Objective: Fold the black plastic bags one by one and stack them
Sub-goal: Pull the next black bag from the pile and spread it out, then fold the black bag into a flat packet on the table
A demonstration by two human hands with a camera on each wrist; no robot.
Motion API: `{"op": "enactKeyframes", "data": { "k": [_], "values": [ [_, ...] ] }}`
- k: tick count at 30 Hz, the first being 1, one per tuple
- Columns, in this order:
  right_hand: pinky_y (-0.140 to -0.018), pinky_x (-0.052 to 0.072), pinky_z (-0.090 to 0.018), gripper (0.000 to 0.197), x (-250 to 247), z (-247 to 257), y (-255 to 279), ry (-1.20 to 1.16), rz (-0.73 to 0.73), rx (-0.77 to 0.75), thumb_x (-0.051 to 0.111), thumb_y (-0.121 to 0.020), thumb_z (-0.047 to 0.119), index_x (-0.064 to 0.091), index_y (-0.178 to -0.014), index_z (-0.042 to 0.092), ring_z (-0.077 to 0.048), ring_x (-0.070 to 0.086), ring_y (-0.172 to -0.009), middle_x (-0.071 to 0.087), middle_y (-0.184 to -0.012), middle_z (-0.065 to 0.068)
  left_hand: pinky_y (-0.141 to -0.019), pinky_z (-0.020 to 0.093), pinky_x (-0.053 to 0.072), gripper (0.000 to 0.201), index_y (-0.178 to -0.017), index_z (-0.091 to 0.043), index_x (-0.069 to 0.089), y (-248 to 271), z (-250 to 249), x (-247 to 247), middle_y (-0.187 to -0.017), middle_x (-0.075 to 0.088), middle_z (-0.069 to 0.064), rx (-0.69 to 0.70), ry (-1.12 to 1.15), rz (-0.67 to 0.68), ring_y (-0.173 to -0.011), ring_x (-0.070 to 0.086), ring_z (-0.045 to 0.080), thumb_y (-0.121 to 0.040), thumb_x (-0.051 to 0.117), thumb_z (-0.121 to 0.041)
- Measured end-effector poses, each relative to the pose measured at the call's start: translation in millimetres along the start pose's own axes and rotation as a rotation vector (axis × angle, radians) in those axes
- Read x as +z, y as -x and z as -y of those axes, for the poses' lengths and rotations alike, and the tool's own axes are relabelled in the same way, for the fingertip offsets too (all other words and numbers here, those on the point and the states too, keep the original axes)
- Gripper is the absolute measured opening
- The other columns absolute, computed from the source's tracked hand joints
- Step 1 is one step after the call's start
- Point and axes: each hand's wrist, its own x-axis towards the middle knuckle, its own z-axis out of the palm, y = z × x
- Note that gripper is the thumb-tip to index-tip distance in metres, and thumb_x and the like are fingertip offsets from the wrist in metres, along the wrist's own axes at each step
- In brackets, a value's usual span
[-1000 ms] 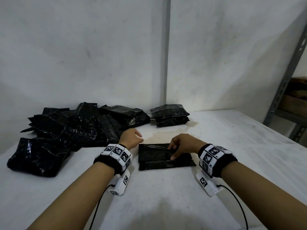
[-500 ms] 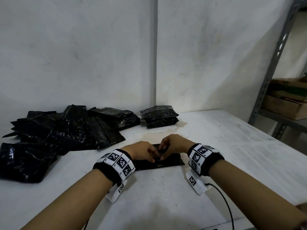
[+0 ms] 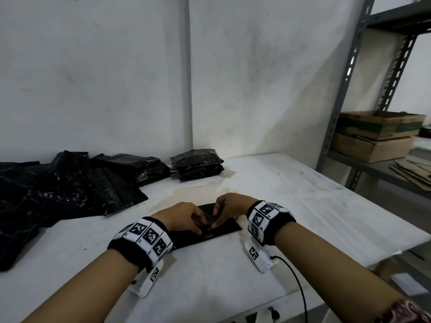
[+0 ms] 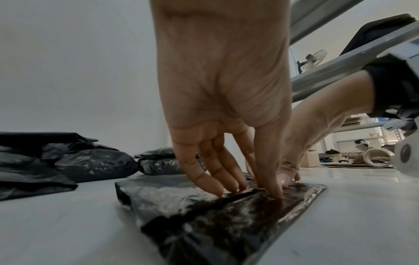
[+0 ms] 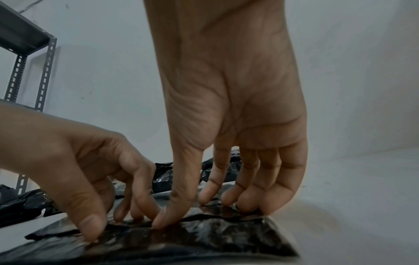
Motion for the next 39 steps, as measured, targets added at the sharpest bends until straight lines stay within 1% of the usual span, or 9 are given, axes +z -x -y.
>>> {"op": "enactKeyframes", "data": {
  "k": [3,6,12,16,21,29,31,34,39],
  "values": [
    [-0.075,0.051,-0.026,0.036,-6,-12,13,-0.011,0.033,0.033,0.086,-0.069,0.030,0.065,-0.097,0.022,-0.013,0.057,-0.082,0.060,-0.084,0.005,-0.090,0.025,0.046,0.034,-0.109,-0.023,0.069,-3,-14,5,-0.106,0.065,-0.002,-0.004,-0.022,0.004,-0.096,0.056,0.009,-0.076,0.078,-0.022],
    [-0.069,0.052,-0.020,0.033,-18,-30,25,-0.094,0.066,0.037,0.084,-0.073,0.031,0.069,-0.100,0.021,-0.010,0.063,-0.080,0.065,-0.083,0.007,-0.087,0.026,0.045,0.034,-0.108,-0.023,0.069,-6,-22,6,-0.104,0.063,0.000,-0.018,-0.074,0.031,-0.095,0.055,0.012,-0.075,0.078,-0.019],
    [-0.059,0.055,-0.019,0.015,-71,-97,43,-0.055,-0.284,0.249,0.066,-0.088,0.007,0.071,-0.101,0.001,-0.011,0.062,-0.061,0.066,-0.070,-0.004,-0.078,0.020,0.044,0.035,-0.106,-0.018,0.070,-9,-37,15,-0.094,0.059,-0.003,0.039,-0.058,0.021,-0.091,0.054,0.012,-0.073,0.079,-0.011],
    [-0.095,0.048,-0.031,0.035,-93,-146,52,0.239,-0.348,0.456,0.055,-0.093,0.012,0.061,-0.125,0.000,-0.027,0.061,-0.112,0.062,-0.125,-0.014,-0.080,0.023,0.045,0.032,-0.097,-0.020,0.069,-14,-41,15,-0.090,0.061,-0.003,0.035,-0.021,0.028,-0.088,0.056,0.011,-0.070,0.080,-0.008],
    [-0.101,0.046,-0.036,0.041,-88,-167,49,0.211,-0.242,0.497,0.060,-0.093,0.014,0.056,-0.131,-0.001,-0.030,0.055,-0.122,0.055,-0.134,-0.017,-0.078,0.021,0.045,0.033,-0.095,-0.018,0.069,-21,-51,17,-0.087,0.061,-0.005,0.041,0.010,0.030,-0.086,0.057,0.011,-0.069,0.079,-0.002],
    [-0.093,0.053,-0.041,0.038,-88,-173,35,0.155,-0.316,0.452,0.075,-0.081,0.013,0.067,-0.114,-0.003,-0.032,0.064,-0.108,0.066,-0.118,-0.019,-0.071,0.018,0.043,0.034,-0.089,-0.022,0.065,-26,-55,17,-0.086,0.061,-0.006,0.025,-0.006,0.053,-0.081,0.056,0.009,-0.067,0.079,0.000],
    [-0.088,0.055,-0.034,0.034,-88,-173,36,0.129,-0.344,0.416,0.073,-0.081,0.010,0.068,-0.113,0.000,-0.027,0.064,-0.099,0.067,-0.114,-0.014,-0.072,0.020,0.044,0.034,-0.087,-0.024,0.065,-27,-55,17,-0.085,0.061,-0.007,0.019,0.001,0.053,-0.082,0.056,0.010,-0.067,0.079,-0.001],
    [-0.066,0.053,-0.021,0.028,-83,-167,35,-0.012,-0.309,0.279,0.071,-0.081,0.002,0.073,-0.108,0.009,-0.018,0.058,-0.079,0.067,-0.100,-0.014,-0.069,0.018,0.043,0.034,-0.087,-0.023,0.065,-27,-54,18,-0.084,0.060,-0.009,0.017,0.007,0.057,-0.081,0.056,0.009,-0.067,0.080,-0.001],
    [-0.078,0.058,-0.031,0.031,-75,-148,31,-0.116,-0.186,0.228,0.071,-0.078,-0.006,0.072,-0.107,0.002,-0.013,0.061,-0.067,0.066,-0.087,-0.014,-0.069,0.017,0.042,0.033,-0.092,-0.021,0.066,-26,-55,17,-0.083,0.060,-0.009,0.017,0.000,0.054,-0.081,0.055,0.008,-0.068,0.080,-0.002]
  ]
}}
